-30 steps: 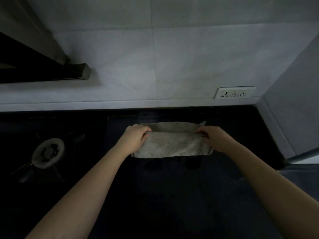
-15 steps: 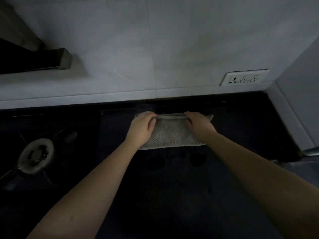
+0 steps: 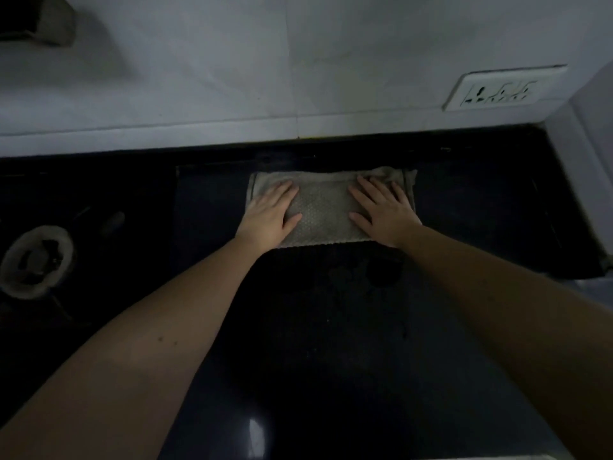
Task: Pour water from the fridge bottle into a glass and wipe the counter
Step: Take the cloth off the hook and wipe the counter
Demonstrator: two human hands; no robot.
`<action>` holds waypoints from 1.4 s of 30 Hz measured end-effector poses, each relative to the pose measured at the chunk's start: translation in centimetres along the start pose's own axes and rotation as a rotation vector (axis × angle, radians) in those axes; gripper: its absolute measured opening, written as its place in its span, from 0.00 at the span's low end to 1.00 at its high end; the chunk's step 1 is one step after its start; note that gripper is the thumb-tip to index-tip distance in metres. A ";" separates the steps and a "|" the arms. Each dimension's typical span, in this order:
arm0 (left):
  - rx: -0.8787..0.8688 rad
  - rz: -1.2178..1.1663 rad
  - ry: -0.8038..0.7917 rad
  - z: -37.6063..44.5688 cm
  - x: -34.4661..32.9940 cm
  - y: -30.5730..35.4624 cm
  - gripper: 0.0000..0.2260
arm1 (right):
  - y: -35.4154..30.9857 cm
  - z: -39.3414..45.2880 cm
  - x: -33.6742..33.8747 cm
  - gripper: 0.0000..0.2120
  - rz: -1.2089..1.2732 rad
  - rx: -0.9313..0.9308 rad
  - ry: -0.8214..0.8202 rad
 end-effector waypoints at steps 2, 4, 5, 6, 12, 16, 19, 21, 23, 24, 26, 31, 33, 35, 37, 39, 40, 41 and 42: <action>0.044 0.015 -0.015 0.0 -0.5 0.1 0.29 | 0.3 0.1 -0.3 0.31 -0.012 0.001 0.022; 0.063 0.038 -0.042 0.0 -0.8 0.1 0.29 | 0.4 0.0 -0.5 0.31 -0.024 0.004 0.057; 0.066 0.048 -0.057 0.0 -0.8 0.0 0.29 | 0.4 0.0 -0.6 0.31 -0.027 0.006 0.067; 0.070 0.051 -0.071 0.0 -0.9 0.1 0.29 | 0.3 0.0 -0.7 0.31 -0.027 0.005 0.069; 0.087 0.056 -0.095 -1.1 -1.0 0.4 0.28 | 0.4 -0.5 -0.9 0.30 -0.016 -0.016 0.066; 0.080 0.061 -0.089 -2.9 -1.4 1.1 0.28 | -0.2 -1.9 -1.1 0.29 -0.002 -0.010 0.059; 0.084 0.060 -0.088 -4.4 -1.7 1.5 0.28 | -0.9 -3.4 -1.5 0.29 -0.006 -0.009 0.056; 0.071 0.061 -0.095 -5.2 -1.8 1.8 0.28 | -1.3 -4.7 -1.7 0.29 -0.010 -0.015 0.053; 0.056 0.061 -0.101 -6.2 -2.0 2.2 0.29 | -1.7 -5.9 -2.0 0.28 0.000 -0.018 0.046; 0.050 0.064 -0.104 -6.7 -2.2 2.4 0.29 | -1.9 -6.4 -2.1 0.28 0.003 -0.019 0.044; 0.042 0.066 -0.110 -7.8 -2.4 2.7 0.30 | -2.3 -7.5 -2.4 0.28 0.001 -0.022 0.038; 0.031 0.063 -0.120 -10.9 -2.8 3.7 0.30 | -3.5 -10.0 -3.2 0.26 0.014 -0.031 0.017; 0.026 0.071 -0.118 -11.8 -3.1 3.9 0.30 | -4.0 -11.2 -3.6 0.26 0.036 -0.035 0.014; 0.017 0.072 -0.107 -12.7 -3.3 4.1 0.29 | -4.5 -12.3 -4.1 0.26 0.044 -0.037 0.016; -0.001 0.074 -0.097 -13.7 -3.4 4.4 0.28 | -4.9 -13.3 -4.3 0.26 0.043 -0.034 0.009; -0.032 0.093 -0.090 -14.9 -3.5 4.8 0.27 | -5.3 -14.1 -4.4 0.27 0.038 -0.027 0.001; -0.042 0.097 -0.087 -15.4 -3.5 5.0 0.26 | -5.5 -14.5 -4.5 0.27 0.038 -0.022 -0.003; -0.047 0.100 -0.081 -16.1 -3.6 5.2 0.25 | -5.7 -15.0 -4.6 0.28 0.037 -0.019 -0.004; -0.045 0.106 -0.076 -16.7 -3.6 5.4 0.25 | -5.9 -15.6 -4.7 0.28 0.034 -0.016 -0.002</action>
Point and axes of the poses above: each hand's wrist, its own z-axis towards the middle knuckle, its own x-axis out of the back of the hand, y = z × x, the point moved 2 cm from there along z, towards the middle knuckle, and after that the axes turned 2 degrees about x, right-handed, at the moved point
